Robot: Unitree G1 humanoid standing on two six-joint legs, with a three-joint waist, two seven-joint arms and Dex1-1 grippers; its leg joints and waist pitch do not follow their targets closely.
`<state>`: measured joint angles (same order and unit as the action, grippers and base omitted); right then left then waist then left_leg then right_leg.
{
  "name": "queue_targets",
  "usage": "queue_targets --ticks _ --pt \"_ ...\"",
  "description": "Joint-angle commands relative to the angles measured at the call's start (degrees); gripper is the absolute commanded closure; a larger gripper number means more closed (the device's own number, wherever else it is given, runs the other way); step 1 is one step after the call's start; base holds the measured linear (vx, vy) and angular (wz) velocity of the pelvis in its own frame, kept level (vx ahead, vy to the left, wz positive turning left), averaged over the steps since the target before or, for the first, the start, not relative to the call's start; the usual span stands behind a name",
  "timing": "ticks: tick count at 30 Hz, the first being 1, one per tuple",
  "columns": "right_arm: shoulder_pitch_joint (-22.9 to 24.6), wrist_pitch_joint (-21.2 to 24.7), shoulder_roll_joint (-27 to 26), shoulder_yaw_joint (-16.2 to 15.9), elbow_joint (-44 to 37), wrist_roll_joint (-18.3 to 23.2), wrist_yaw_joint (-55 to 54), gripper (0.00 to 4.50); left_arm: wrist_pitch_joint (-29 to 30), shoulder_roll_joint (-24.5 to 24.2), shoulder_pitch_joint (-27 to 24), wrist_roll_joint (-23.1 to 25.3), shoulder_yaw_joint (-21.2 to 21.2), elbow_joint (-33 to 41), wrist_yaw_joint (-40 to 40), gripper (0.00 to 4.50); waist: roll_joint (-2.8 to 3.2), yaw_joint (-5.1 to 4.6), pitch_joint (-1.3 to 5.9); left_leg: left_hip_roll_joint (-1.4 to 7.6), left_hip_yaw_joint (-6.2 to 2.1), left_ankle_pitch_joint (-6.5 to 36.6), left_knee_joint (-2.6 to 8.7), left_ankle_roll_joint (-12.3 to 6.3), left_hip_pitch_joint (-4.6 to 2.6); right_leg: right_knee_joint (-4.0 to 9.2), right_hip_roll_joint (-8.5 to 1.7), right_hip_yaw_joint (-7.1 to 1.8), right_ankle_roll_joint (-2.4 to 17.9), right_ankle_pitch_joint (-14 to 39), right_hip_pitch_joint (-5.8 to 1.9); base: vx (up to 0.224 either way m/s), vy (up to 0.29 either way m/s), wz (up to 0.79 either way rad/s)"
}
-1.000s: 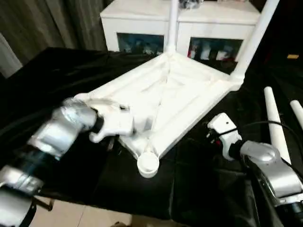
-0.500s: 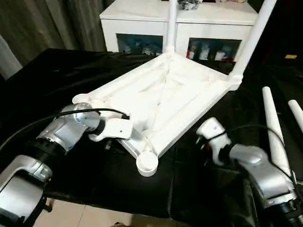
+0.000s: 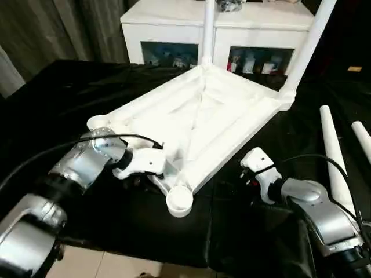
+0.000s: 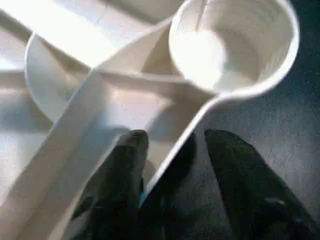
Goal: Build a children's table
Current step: Rotate table base
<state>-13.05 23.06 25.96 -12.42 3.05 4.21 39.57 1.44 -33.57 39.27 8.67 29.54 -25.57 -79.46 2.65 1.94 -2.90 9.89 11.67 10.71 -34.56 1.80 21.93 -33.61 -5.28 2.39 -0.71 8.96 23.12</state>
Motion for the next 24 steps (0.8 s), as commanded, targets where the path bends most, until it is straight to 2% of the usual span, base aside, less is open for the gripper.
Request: queue_targets --ticks 1,3,6,7,10,11,13,14,15,16,17,20,21,24 --pt "0.3 -0.3 0.5 0.2 -0.3 0.1 0.4 0.38 3.0 -1.0 -2.2 0.2 0.3 2.4 -0.6 2.61 -0.58 0.23 3.88 3.20 -1.57 13.1 4.56 -1.03 -1.40 2.76 -3.12 -1.92 15.6 11.2 -2.40 0.000 0.000 0.00" --pt "0.3 -0.3 0.5 0.2 -0.4 0.2 0.5 0.38 3.8 -1.0 -3.1 0.3 0.4 3.8 -0.2 2.83 -0.51 0.17 3.87 3.16 -1.54 13.1 4.53 -1.11 -1.43 2.80 -3.04 -1.93 15.4 11.4 -2.34 0.000 0.000 0.00" --pt "0.2 -0.4 0.5 0.2 -0.3 0.1 0.6 0.38 4.5 -1.5 -4.1 1.2 0.7 5.3 -0.3 2.93 -0.70 0.09 3.86 3.12 -1.60 13.5 4.56 -1.00 -1.42 2.89 -3.04 -1.94 14.9 12.5 -2.35 0.000 0.000 0.00" --pt "0.2 -0.4 0.4 0.2 -0.2 0.1 0.7 0.38 4.9 -1.7 -4.6 2.1 0.7 5.8 0.7 3.17 -0.64 0.08 3.81 3.09 -1.54 13.9 4.55 -0.93 -1.55 3.01 -2.96 -1.96 14.7 13.1 -2.17 0.000 0.000 0.00" --pt "0.0 -0.5 0.3 0.2 0.0 0.1 0.8 0.38 7.1 -2.3 -5.5 3.2 0.8 7.2 1.8 3.28 -0.68 0.02 3.69 3.13 -1.68 14.8 4.70 -0.50 -1.44 3.13 -3.04 -2.01 14.1 14.8 -2.25 0.000 0.000 0.00" --pt "0.0 -0.5 0.3 0.2 -0.1 0.1 0.9 0.38 11.7 -2.3 -6.7 2.2 -0.2 9.7 2.2 3.35 -0.46 -0.06 3.61 3.05 -1.72 15.5 4.75 -0.16 -1.42 3.13 -3.04 -2.02 13.8 15.8 -2.24 0.000 0.000 0.00" --pt "0.1 -0.5 0.2 0.2 -0.2 0.2 0.9 0.38 13.7 -2.2 -7.2 1.4 -0.7 10.9 2.2 3.46 -0.63 -0.32 3.40 3.01 -1.80 16.6 4.89 0.10 -1.29 3.34 -3.05 -2.02 13.5 17.7 -2.29 0.000 0.000 0.00" --pt "0.2 -0.5 0.2 0.3 -0.2 0.2 0.9 0.38 18.1 -1.6 -8.5 -0.6 -1.8 14.1 2.3 3.46 -0.63 -0.32 3.41 2.95 -1.78 17.3 4.84 0.20 -1.43 3.48 -3.04 -2.05 13.2 18.9 -2.15 0.000 0.000 0.00" --pt "0.2 -0.5 0.2 0.3 -0.2 0.2 0.9 0.38 18.4 -1.6 -8.6 -0.7 -1.9 14.3 2.3 3.47 -0.58 -0.49 3.34 2.99 -1.92 17.9 4.93 0.59 -1.36 3.45 -3.12 -2.07 13.1 19.9 -2.28 0.000 0.000 0.00" --pt "0.4 -0.5 0.2 0.4 -0.3 0.2 0.8 0.38 22.0 -0.8 -9.7 -2.0 -2.9 16.9 3.1 3.55 -0.66 -0.70 3.34 2.97 -1.94 18.2 4.99 0.73 -1.26 3.43 -3.09 -2.05 12.8 20.5 -2.38 0.000 0.000 0.00" --pt "0.5 -0.5 0.2 0.4 -0.4 0.2 0.8 0.38 24.0 -0.3 -10.4 -2.4 -3.3 18.1 3.8 3.55 -0.50 -0.75 3.27 2.87 -1.96 18.9 4.91 0.73 -1.40 3.63 -3.02 -2.01 12.5 21.8 -2.17 0.000 0.000 0.00" --pt "0.6 -0.4 0.3 0.6 -0.5 0.2 0.7 0.38 28.2 1.5 -12.1 -2.1 -4.3 20.9 6.7 3.65 -0.70 -1.24 3.25 2.79 -2.07 19.8 4.87 0.64 -1.38 3.92 -2.88 -1.96 12.1 23.2 -2.09 0.000 0.000 0.00" --pt "0.6 -0.5 0.3 0.7 -0.4 0.2 0.7 0.38 29.7 2.0 -12.7 -2.0 -4.5 21.8 7.5 3.65 -0.78 -1.59 3.21 2.74 -2.11 19.8 4.88 0.49 -1.16 3.91 -2.82 -1.92 12.0 23.1 -2.24 0.000 0.000 0.00" --pt "0.5 -0.5 0.3 0.8 -0.3 0.2 0.7 0.38 34.9 3.9 -14.1 -1.4 -5.0 24.5 10.8 3.81 -0.89 -1.87 3.15 2.71 -2.17 20.5 4.79 0.15 -1.38 4.21 -2.82 -1.84 11.5 25.1 -2.05 0.000 0.000 0.00"
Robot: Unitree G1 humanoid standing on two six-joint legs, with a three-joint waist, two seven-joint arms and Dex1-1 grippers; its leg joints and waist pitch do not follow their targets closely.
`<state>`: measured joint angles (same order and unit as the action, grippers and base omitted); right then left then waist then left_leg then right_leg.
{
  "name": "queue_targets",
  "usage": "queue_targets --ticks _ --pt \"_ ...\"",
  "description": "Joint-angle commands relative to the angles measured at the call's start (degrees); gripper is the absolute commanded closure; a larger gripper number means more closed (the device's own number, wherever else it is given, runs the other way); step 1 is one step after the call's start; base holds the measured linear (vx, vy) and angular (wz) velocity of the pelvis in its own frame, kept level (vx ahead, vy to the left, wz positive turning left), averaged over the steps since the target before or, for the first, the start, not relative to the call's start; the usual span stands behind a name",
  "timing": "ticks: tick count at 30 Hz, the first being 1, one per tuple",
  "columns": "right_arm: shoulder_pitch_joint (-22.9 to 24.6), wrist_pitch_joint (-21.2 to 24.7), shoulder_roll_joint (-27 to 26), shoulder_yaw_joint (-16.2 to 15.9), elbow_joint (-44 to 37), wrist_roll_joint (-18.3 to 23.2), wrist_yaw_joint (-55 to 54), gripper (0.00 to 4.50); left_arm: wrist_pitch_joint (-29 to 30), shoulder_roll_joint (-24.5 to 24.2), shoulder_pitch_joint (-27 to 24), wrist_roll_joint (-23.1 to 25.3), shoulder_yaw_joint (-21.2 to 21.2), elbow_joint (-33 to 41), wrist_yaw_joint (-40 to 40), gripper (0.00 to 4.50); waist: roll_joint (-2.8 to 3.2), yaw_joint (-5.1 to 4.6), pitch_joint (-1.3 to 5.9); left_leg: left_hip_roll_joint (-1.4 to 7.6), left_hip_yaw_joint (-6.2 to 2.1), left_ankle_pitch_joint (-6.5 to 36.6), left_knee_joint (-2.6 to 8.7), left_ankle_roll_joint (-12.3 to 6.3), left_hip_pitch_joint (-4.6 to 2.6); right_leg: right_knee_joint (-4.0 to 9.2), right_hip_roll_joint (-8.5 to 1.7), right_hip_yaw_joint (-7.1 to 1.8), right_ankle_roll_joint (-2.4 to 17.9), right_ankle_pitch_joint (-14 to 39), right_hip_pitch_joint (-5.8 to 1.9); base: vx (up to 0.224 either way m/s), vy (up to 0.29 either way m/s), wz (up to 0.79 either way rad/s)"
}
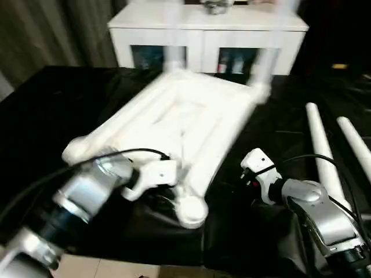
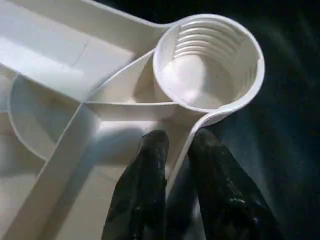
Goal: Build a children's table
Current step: Rotate table base
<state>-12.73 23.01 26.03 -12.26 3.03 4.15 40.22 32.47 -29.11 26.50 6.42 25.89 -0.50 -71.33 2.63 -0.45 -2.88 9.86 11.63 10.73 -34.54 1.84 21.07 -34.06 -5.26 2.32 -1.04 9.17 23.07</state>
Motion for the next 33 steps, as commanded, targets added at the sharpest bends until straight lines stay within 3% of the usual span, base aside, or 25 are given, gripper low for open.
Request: queue_targets --ticks 1,9,12,14,16,17,22,23,25,27,31,33 --pt "0.2 -0.4 0.2 0.6 -0.3 0.2 0.1 0.38 5.9 0.6 -1.3 1.0 -1.8 -0.3 4.6 3.88 -0.99 0.29 3.08 2.68 -2.12 20.9 4.72 0.01 -0.51 4.83 -2.77 -1.73 11.5 25.9 -1.91 0.000 0.000 0.00" --pt "-0.3 -0.3 0.0 0.6 0.0 0.1 -0.1 0.38 11.9 9.2 1.7 2.0 -6.2 -4.5 17.6 4.08 -1.27 -0.66 2.87 2.15 -2.54 22.7 4.50 -0.55 -0.01 5.85 -2.59 -1.01 8.2 32.6 -1.83 0.000 0.000 0.00" --pt "-0.5 -0.4 0.0 0.6 0.4 -0.5 -0.7 0.38 8.1 12.8 3.9 1.9 -7.4 -8.7 23.9 4.15 -0.76 -1.02 2.98 1.97 -2.89 23.9 4.42 -0.70 0.01 6.37 -2.58 -0.42 6.9 34.3 -1.83 0.000 0.000 0.00" --pt "-0.5 -0.6 -0.1 0.7 0.6 -0.8 -1.2 0.38 3.5 13.3 5.0 2.4 -6.6 -11.9 25.6 4.20 -0.65 -1.12 3.19 2.01 -3.12 23.8 4.58 -1.18 0.09 6.44 -2.51 -0.18 7.4 31.2 -2.07 0.000 0.000 0.00" --pt "-0.4 -0.6 0.0 1.0 0.7 -1.4 -2.0 0.38 -1.9 13.7 6.3 3.8 -5.8 -15.8 28.5 4.31 -0.53 -2.00 3.19 2.10 -3.58 25.2 4.88 -1.36 0.71 6.38 -2.46 0.44 7.9 28.5 -2.44 0.000 0.000 0.00" --pt "-0.4 -0.7 0.1 1.3 0.7 -1.5 -2.4 0.38 -2.4 14.0 6.7 4.0 -6.0 -17.1 29.6 4.36 -0.34 -2.26 3.25 2.13 -3.81 26.1 4.86 -1.05 0.71 6.26 -2.61 0.60 7.9 28.5 -2.57 0.000 0.000 0.00" --pt "-0.7 -0.8 -0.1 2.3 1.1 -1.5 -3.3 0.38 -4.1 14.7 7.8 4.5 -5.8 -19.7 31.1 4.45 -0.74 -2.50 3.44 2.02 -3.40 23.5 4.50 -2.16 0.63 6.29 -2.87 0.27 9.9 25.8 -2.46 0.000 0.000 0.00" --pt "-0.8 -0.7 -0.5 2.8 0.7 -1.2 -3.7 0.38 -8.1 14.3 8.4 4.9 -4.8 -20.9 31.1 4.45 -0.46 -2.35 3.48 2.07 -3.37 22.7 4.46 -2.59 0.56 6.36 -2.84 0.23 10.4 24.5 -2.35 0.000 0.000 0.00" --pt "-0.8 -0.7 -0.7 3.0 0.5 -1.1 -4.0 0.38 -8.7 14.5 8.5 4.0 -5.4 -21.2 30.7 4.45 -0.53 -2.15 3.64 2.22 -3.19 21.7 4.45 -2.79 0.45 5.95 -2.82 0.06 11.7 21.6 -2.41 0.000 0.000 0.00" --pt "-0.7 -0.6 -0.9 3.2 0.2 -1.0 -4.6 0.38 -11.3 14.8 8.8 1.9 -6.4 -22.3 29.9 4.03 -0.53 -1.84 3.71 2.34 -3.05 20.5 4.45 -3.10 0.44 5.62 -2.77 -0.03 12.9 18.9 -2.53 0.000 0.000 0.00" --pt "-0.4 0.9 -2.4 4.7 -1.1 -0.6 -7.2 0.38 -16.1 14.2 8.3 -1.5 -8.3 -20.5 26.7 3.68 -0.67 -0.84 3.97 2.36 -2.70 16.4 4.13 -4.13 0.48 4.96 -2.81 -0.31 14.8 13.6 -2.65 0.000 0.000 0.00" --pt "-0.3 1.5 -2.7 5.2 -1.6 -0.5 -7.8 0.38 -16.4 13.9 8.1 -1.7 -8.4 -19.9 26.0 3.56 -0.53 -0.21 3.90 2.47 -2.67 15.9 4.21 -4.13 0.34 4.80 -2.86 -0.30 14.6 14.3 -2.67 0.000 0.000 0.00"
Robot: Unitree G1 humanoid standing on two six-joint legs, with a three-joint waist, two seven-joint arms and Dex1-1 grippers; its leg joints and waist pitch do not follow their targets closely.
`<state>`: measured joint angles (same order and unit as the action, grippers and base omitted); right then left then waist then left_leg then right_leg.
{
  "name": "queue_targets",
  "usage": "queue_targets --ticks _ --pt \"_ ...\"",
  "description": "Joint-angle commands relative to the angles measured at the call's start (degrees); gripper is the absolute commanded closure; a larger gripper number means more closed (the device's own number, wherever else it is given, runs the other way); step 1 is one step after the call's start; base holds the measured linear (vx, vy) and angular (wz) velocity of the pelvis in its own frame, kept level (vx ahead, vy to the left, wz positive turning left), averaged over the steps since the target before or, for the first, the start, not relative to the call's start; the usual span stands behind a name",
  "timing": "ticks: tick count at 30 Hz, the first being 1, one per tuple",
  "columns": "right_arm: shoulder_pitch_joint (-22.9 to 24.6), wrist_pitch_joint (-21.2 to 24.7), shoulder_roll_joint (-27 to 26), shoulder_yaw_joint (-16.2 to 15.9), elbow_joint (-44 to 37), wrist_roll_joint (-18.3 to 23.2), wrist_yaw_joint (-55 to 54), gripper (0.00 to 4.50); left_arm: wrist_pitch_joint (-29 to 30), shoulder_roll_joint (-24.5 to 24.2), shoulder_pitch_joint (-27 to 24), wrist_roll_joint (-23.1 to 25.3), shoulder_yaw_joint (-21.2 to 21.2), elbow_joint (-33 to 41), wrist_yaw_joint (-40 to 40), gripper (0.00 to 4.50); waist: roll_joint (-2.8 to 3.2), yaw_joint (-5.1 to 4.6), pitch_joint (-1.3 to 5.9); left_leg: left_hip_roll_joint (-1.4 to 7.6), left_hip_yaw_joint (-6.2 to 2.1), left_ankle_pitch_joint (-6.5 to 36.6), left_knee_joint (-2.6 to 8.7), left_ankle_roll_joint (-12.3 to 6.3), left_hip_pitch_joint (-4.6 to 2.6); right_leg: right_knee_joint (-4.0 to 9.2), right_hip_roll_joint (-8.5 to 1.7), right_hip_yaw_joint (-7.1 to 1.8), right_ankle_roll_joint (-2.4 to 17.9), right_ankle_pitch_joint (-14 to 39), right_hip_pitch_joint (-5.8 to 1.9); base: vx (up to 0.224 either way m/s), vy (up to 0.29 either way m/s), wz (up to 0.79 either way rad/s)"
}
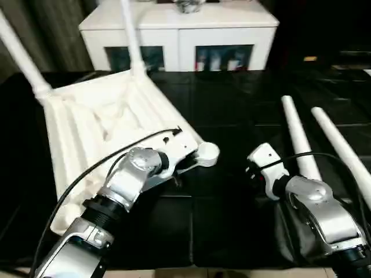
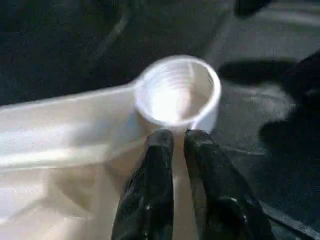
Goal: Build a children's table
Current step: Rotate table base
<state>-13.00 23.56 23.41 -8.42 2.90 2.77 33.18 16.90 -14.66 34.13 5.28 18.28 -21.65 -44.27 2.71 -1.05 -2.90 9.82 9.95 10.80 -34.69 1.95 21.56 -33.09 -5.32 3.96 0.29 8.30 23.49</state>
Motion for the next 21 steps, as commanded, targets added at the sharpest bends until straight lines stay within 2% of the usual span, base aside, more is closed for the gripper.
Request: queue_targets --ticks 1,3,4,5,6,7,9,10,11,13,15,16,17,18,19,20,21 --pt "0.1 1.5 -0.3 1.8 -2.0 1.0 -1.3 0.38 -1.0 -0.8 0.2 -0.9 -1.1 1.8 -1.2 3.47 -0.55 0.82 3.91 2.56 -0.85 15.7 4.36 -3.96 -0.52 3.86 -2.76 -2.05 13.2 15.3 -2.86 0.000 0.000 0.00" --pt "0.3 2.4 -1.1 3.2 -3.1 1.6 -2.8 0.38 -1.3 -0.3 -0.5 -3.0 -3.1 3.6 -0.8 3.37 -0.44 1.33 3.89 2.67 -0.74 15.7 4.43 -3.36 -0.85 3.75 -2.68 -2.16 13.4 15.1 -2.76 0.000 0.000 0.00" --pt "0.3 3.2 -2.1 4.6 -4.2 2.2 -4.5 0.38 -2.5 1.0 -1.3 -5.7 -6.0 5.1 0.8 3.25 0.42 1.69 3.79 2.76 -0.81 15.7 4.58 -2.72 -0.80 3.67 -2.66 -2.15 13.5 14.3 -2.82 0.000 0.000 0.00" --pt "0.1 4.3 -3.2 6.2 -5.5 2.2 -7.2 0.38 -0.2 3.4 -1.8 -9.5 -10.7 6.7 4.1 3.25 0.08 1.83 3.95 2.81 -0.70 15.8 4.55 -2.24 -0.92 3.40 -2.56 -2.16 14.1 12.8 -2.90 0.000 0.000 0.00" --pt "-0.3 6.3 -5.0 8.4 -6.8 2.4 -10.7 0.38 2.5 5.6 -2.2 -12.4 -15.3 7.8 8.5 3.14 0.01 2.03 3.94 2.78 -0.70 15.5 4.47 -2.16 -0.90 3.28 -2.60 -2.16 14.5 12.1 -2.83 0.000 0.000 0.00" --pt "-0.8 8.7 -7.7 11.4 -8.9 2.4 -15.8 0.38 3.4 8.3 -3.1 -14.8 -20.9 9.1 15.4 3.14 0.37 2.03 3.81 2.72 -0.62 16.8 4.59 -1.67 -1.05 3.47 -2.28 -2.07 15.0 12.4 -2.69 0.000 0.000 0.00" --pt "-0.7 9.0 -8.9 12.6 -10.3 2.5 -17.5 0.38 0.4 8.8 -4.3 -14.1 -22.0 10.2 18.2 3.14 0.56 2.25 3.80 2.53 -0.80 16.9 4.66 -1.71 -0.84 3.53 -2.30 -2.00 13.8 13.9 -2.92 0.000 0.000 0.00" --pt "-0.4 9.0 -9.5 12.9 -11.3 2.4 -18.4 0.38 -0.4 9.1 -5.1 -13.7 -22.6 11.1 19.8 3.14 0.53 2.21 3.75 2.41 -0.81 17.3 4.76 -1.76 -0.81 3.78 -2.23 -1.93 12.0 15.8 -2.88 0.000 0.000 0.00" --pt "0.3 9.3 -11.0 13.6 -13.7 2.1 -20.3 0.38 -0.4 10.2 -7.0 -12.3 -24.3 13.2 24.6 3.14 0.80 2.07 3.65 2.50 -0.83 17.6 4.83 -1.27 -0.77 3.77 -2.24 -2.03 10.8 17.0 -2.91 0.000 0.000 0.00" --pt "1.4 9.3 -13.2 14.5 -15.6 1.7 -23.0 0.38 0.8 10.6 -9.3 -10.2 -24.7 15.3 27.4 3.14 0.59 1.92 3.55 2.29 -0.75 17.4 4.89 -1.30 -0.61 4.27 -2.18 -1.98 9.0 19.1 -2.74 0.000 0.000 0.00" --pt "2.2 10.3 -15.0 15.4 -16.1 1.6 -25.3 0.38 -0.7 10.2 -10.8 -7.0 -23.3 16.3 29.1 3.14 0.94 1.32 3.55 3.20 -1.70 19.0 5.52 0.90 -1.19 4.43 -0.47 -1.18 7.1 19.1 -2.27 0.000 0.000 0.00" --pt "2.6 11.6 -15.4 14.8 -15.5 0.5 -26.6 0.38 -0.4 10.3 -11.2 -4.4 -21.8 17.4 30.6 3.14 0.92 0.69 3.52 4.10 -2.53 22.0 6.07 1.89 -1.94 4.59 0.64 -0.25 6.7 17.4 -2.08 0.000 0.000 0.00" --pt "2.6 11.6 -15.4 14.8 -15.5 0.5 -26.6 0.38 -0.4 10.3 -11.2 -4.4 -21.8 17.4 30.6 3.14 1.95 0.22 3.40 7.57 -4.75 23.5 7.93 1.30 -3.14 3.26 1.31 0.60 7.6 13.1 -1.56 0.000 0.000 0.00" --pt "2.6 12.1 -15.6 14.5 -15.1 0.1 -26.9 0.38 -0.5 10.4 -11.3 -3.5 -21.2 17.7 31.2 3.14 2.52 0.16 3.39 9.91 -5.95 23.7 9.09 0.91 -3.39 1.61 1.01 0.79 8.0 10.6 -1.47 -0.013 -0.077 0.11" --pt "2.2 14.1 -16.5 14.1 -15.4 -0.3 -28.2 0.38 1.1 10.9 -11.3 -3.1 -20.5 18.6 32.7 3.14 2.87 0.11 3.46 13.34 -7.48 22.0 10.74 -0.17 -3.59 -2.22 0.59 0.90 8.0 6.8 -0.67 -0.013 -0.077 0.11" --pt "2.2 14.1 -16.5 14.1 -15.4 -0.3 -28.2 0.38 1.1 10.9 -11.3 -3.1 -20.5 18.6 32.7 3.14 2.48 0.12 3.30 14.02 -7.24 20.5 11.24 -2.72 -3.39 -4.33 0.23 0.84 8.1 5.7 -0.10 -0.009 -0.122 0.10" --pt "2.0 14.9 -16.5 13.5 -15.8 -0.2 -28.2 0.38 1.2 11.1 -11.2 -3.0 -20.3 18.8 33.8 3.14 2.12 0.27 3.13 13.77 -6.79 20.8 11.31 -4.37 -3.25 -4.71 -0.10 0.58 8.7 5.6 0.00 -0.010 -0.176 0.04"
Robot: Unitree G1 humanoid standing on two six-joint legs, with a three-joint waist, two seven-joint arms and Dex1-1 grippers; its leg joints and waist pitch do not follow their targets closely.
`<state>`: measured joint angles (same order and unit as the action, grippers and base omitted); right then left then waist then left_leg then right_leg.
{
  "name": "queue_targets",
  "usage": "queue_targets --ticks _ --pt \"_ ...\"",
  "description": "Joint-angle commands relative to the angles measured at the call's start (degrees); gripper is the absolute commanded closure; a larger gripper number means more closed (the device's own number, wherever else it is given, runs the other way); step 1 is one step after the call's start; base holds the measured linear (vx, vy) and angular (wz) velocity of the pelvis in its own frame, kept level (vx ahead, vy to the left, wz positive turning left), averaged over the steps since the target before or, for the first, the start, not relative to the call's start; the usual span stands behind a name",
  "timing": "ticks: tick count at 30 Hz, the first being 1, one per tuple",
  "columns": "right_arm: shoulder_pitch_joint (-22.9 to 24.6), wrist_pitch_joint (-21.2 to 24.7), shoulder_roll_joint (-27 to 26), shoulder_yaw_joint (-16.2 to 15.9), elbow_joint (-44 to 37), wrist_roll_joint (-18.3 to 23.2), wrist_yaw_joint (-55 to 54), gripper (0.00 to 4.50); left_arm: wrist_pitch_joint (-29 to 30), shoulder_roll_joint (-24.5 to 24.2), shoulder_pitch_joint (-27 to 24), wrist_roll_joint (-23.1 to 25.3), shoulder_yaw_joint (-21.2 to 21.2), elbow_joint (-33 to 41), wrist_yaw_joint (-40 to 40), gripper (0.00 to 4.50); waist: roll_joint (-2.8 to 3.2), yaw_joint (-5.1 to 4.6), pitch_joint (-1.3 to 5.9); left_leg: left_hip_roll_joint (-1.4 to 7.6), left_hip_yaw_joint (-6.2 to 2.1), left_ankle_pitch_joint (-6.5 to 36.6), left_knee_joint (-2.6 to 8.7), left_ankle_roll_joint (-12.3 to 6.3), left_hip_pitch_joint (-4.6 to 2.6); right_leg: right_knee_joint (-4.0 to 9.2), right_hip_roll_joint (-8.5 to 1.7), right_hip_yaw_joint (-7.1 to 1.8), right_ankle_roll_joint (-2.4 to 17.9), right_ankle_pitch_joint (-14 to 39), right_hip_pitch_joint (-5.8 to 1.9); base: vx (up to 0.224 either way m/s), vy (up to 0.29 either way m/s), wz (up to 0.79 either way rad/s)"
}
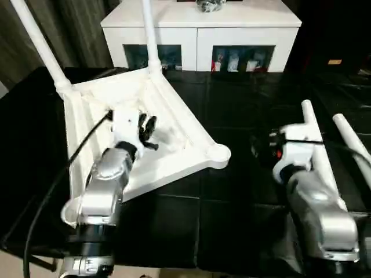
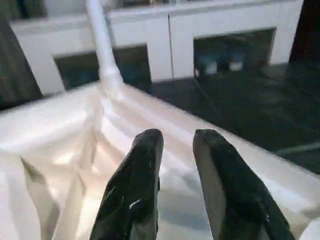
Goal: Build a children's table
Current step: Rotate table base, then pick table leg
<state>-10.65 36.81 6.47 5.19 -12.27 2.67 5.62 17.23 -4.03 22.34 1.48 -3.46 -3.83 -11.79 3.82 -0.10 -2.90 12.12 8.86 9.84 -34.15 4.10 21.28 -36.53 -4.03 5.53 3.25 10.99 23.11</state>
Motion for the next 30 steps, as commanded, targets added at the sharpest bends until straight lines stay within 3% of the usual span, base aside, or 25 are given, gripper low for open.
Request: queue_targets --ticks 1,2,3,4,5,6,7,8,9,10,11,12,13,14,15,16,17,18,19,20,25,27,28,29,30 --pt "-0.5 2.0 0.5 -0.5 -0.9 -0.1 -0.6 0.38 0.9 0.6 0.6 0.9 1.6 1.0 2.1 3.14 -0.05 -0.95 3.49 9.90 -4.86 21.9 9.88 -9.67 -2.81 -0.75 -2.21 -1.77 8.8 1.6 -0.19 -0.010 -0.176 0.04" --pt "-1.0 2.1 0.5 -0.9 -0.9 0.0 -0.5 0.38 1.0 1.0 0.9 0.7 1.5 0.9 2.9 3.14 -1.55 -0.64 3.51 5.41 -1.98 23.5 7.23 -11.46 -1.96 2.54 -2.34 -2.16 15.7 2.8 -0.23 -0.021 -0.241 0.01" --pt "-1.4 2.8 0.6 -1.3 -0.9 -0.2 -0.4 0.38 1.1 1.4 1.1 0.8 1.3 0.9 3.9 3.14 -2.74 -0.79 3.76 -1.39 1.46 23.3 1.22 -10.89 -1.49 6.56 -1.17 -1.89 19.2 6.4 -0.25 -0.032 -0.263 -0.03" --pt "-1.8 3.0 0.5 -1.6 -1.0 0.0 -0.1 0.38 1.8 1.8 1.3 0.4 1.1 0.9 4.1 3.14 -4.59 0.61 4.63 -7.50 3.01 18.8 -11.55 -11.69 0.97 9.68 -3.38 -2.81 20.4 17.1 -2.34 -0.032 -0.263 -0.03" --pt "-2.4 2.7 0.2 -2.0 -1.5 0.1 0.1 0.38 1.8 2.2 1.2 1.1 1.2 1.1 4.8 3.14 -4.39 0.87 4.10 -7.24 1.76 14.5 -12.55 -10.75 3.96 9.03 -4.06 -3.48 17.1 19.4 -3.57 -0.036 -0.227 -0.04" --pt "-2.4 2.7 0.2 -2.0 -1.5 0.1 0.1 0.38 1.8 2.2 1.2 1.1 1.2 1.1 4.8 3.14 -4.33 0.71 3.84 -7.38 1.42 15.4 -12.25 -10.60 3.66 9.29 -4.19 -3.68 15.0 20.2 -3.30 -0.050 -0.194 0.01" --pt "-2.7 2.2 0.2 -2.2 -1.8 0.2 0.3 0.38 2.1 2.5 1.0 1.4 1.3 1.3 5.0 3.14 -3.52 -0.03 4.12 -7.33 0.62 15.5 -10.53 -11.16 3.40 10.07 -4.78 -3.33 9.4 23.4 -4.35 -0.050 -0.194 0.01" --pt "-2.9 1.8 0.0 -2.2 -2.0 0.4 0.2 0.38 2.2 2.6 0.8 1.8 1.3 1.5 5.4 3.14 -1.57 -0.96 3.88 -5.62 -0.65 12.8 -6.18 -13.74 2.51 12.24 -3.23 -1.70 -0.1 27.4 -4.28 -0.075 -0.184 0.05" --pt "-3.0 1.4 -0.2 -2.1 -2.1 0.6 0.2 0.38 2.4 2.8 0.6 2.0 1.3 1.6 5.8 3.14 0.86 -0.78 4.60 -1.74 -2.88 9.6 -2.66 -13.92 0.04 12.64 -1.55 0.35 -4.9 25.2 -3.80 -0.074 -0.209 -0.01" --pt "-3.0 1.1 -1.1 -1.4 -2.9 1.7 0.4 0.38 7.3 3.2 -0.6 -5.9 -0.4 4.0 -0.3 2.95 2.35 -2.30 5.50 16.43 -14.93 0.2 4.31 -21.74 -3.74 -4.05 -1.09 2.16 -12.2 20.8 1.73 -0.074 -0.209 -0.01" --pt "-3.0 1.0 -1.5 -1.0 -3.4 2.5 0.7 0.12 7.8 4.0 -1.0 -8.9 -1.9 5.3 -1.0 2.78 0.05 -2.69 5.30 14.77 -13.51 -11.9 1.73 -25.87 -5.73 -11.46 -2.58 -1.59 -8.7 19.7 8.61 -0.056 -0.204 -0.03" --pt "-3.0 1.0 -1.5 -1.0 -3.4 2.5 0.7 0.12 7.8 4.0 -1.0 -8.9 -1.9 5.3 -1.0 2.78 0.11 -2.37 4.81 10.97 -11.07 -15.6 0.94 -28.49 -4.26 -12.33 -2.38 -3.16 -6.1 13.6 8.76 -0.069 -0.178 0.12" --pt "-3.1 1.4 -2.2 -0.3 -3.8 3.5 0.2 0.05 6.5 3.2 -1.0 -7.2 -2.3 6.4 1.0 2.78 0.87 -1.45 4.01 4.64 -5.70 -13.9 1.42 -31.11 -1.23 -8.83 -0.64 -2.68 -2.8 5.4 5.64 -0.069 -0.178 0.12" --pt "-3.3 1.8 -2.1 -0.5 -3.8 4.4 1.2 0.02 7.0 2.2 -0.9 -5.1 -1.6 6.4 1.8 2.75 -0.99 -1.38 5.21 -0.10 -5.11 -10.3 -0.66 -30.57 -1.82 -2.80 -0.74 -4.49 -0.3 -0.1 2.96 -0.080 -0.228 0.01" --pt "-3.4 1.7 -1.9 -0.7 -3.7 4.0 1.0 0.02 6.9 2.3 -0.8 -5.4 -2.0 6.4 1.9 2.75 -2.44 -0.61 4.80 -2.97 -3.48 -6.1 -2.28 -27.29 0.31 0.69 -2.01 -5.40 0.5 -2.8 1.28 -0.094 -0.243 -0.22" --pt "-3.7 1.5 -1.8 -0.8 -3.4 3.6 0.7 0.00 6.7 2.4 -0.5 -5.7 -2.3 6.4 2.2 2.35 -4.98 2.57 4.94 -5.72 -2.23 1.1 -5.78 -14.48 3.72 5.30 -9.07 -7.84 -3.9 1.0 -2.57 -0.094 -0.243 -0.22" --pt "-3.8 1.5 -2.0 -0.8 -3.1 3.8 1.0 0.00 6.6 2.3 -0.3 -5.5 -2.4 6.4 2.7 2.35 -4.56 3.53 4.72 -5.26 -2.23 1.8 -5.27 -9.65 2.51 6.18 -8.26 -8.05 -8.0 6.3 -1.14 -0.116 -0.247 -0.13" --pt "-3.8 1.5 -2.0 -0.8 -3.1 3.8 1.0 0.00 6.6 2.3 -0.3 -5.5 -2.4 6.4 2.7 2.35 -5.30 3.27 4.56 -5.09 -2.11 2.7 -4.24 -6.70 2.66 6.20 -7.11 -7.52 -11.8 11.7 -1.35 -0.101 -0.239 -0.06" --pt "-4.0 1.4 -1.9 -1.0 -3.0 3.6 1.1 0.00 6.0 2.2 0.0 -5.1 -2.5 6.3 3.5 2.38 -4.47 3.64 4.48 -4.50 -2.25 2.9 -1.94 -3.29 2.81 6.44 -5.52 -6.57 -16.4 20.9 -2.10 -0.101 -0.239 -0.06" --pt "-4.1 1.4 -2.1 -1.0 -2.9 3.6 1.1 0.00 6.3 2.1 0.1 -4.7 -2.6 6.4 4.1 2.37 -3.92 3.37 4.20 -4.11 -1.88 5.6 -0.75 -1.18 2.35 6.97 -4.28 -6.03 -17.3 28.0 -1.41 -0.095 -0.169 -0.09" --pt "-3.6 2.8 -1.9 -2.4 -2.4 4.8 2.5 0.00 7.1 0.6 -0.3 -6.5 -3.0 9.3 2.8 1.93 -2.47 1.88 3.60 -2.16 -1.86 19.4 3.03 3.15 1.13 6.96 -1.73 -3.94 -5.9 31.7 -1.10 -0.093 -0.045 -0.02" --pt "-3.6 3.6 -1.8 -3.2 -1.7 5.3 2.9 0.00 8.6 0.3 -0.8 -6.3 -2.7 9.4 2.6 1.90 -1.88 1.17 2.83 -1.64 -2.36 30.3 3.98 3.08 -1.09 7.80 -1.07 -3.14 -4.1 34.4 -0.60 -0.053 0.045 0.00" --pt "-3.6 4.0 -1.8 -3.8 -1.2 5.8 3.8 0.00 8.1 0.4 -1.2 -6.4 -2.7 9.6 2.7 1.52 -0.62 -0.37 1.35 -0.97 -3.45 45.4 5.08 1.81 -4.70 10.22 0.65 0.58 -4.1 38.2 -0.71 -0.045 0.054 -0.01" --pt "-3.6 4.0 -1.8 -3.8 -1.2 5.8 3.8 0.00 8.1 0.4 -1.2 -6.4 -2.7 9.6 2.7 1.51 0.26 -0.74 0.59 0.18 -3.67 52.0 6.79 1.21 -5.90 10.35 2.08 2.90 -3.9 35.2 -1.09 -0.062 0.049 -0.03" --pt "-3.7 3.7 -1.4 -4.9 -0.4 5.2 4.6 0.00 8.1 0.4 -1.4 -6.4 -2.6 9.6 2.7 1.54 2.57 1.07 0.94 7.15 -1.24 60.0 12.10 1.35 -6.05 -3.37 0.30 1.40 0.0 18.6 -4.46 -0.051 0.038 -0.35"
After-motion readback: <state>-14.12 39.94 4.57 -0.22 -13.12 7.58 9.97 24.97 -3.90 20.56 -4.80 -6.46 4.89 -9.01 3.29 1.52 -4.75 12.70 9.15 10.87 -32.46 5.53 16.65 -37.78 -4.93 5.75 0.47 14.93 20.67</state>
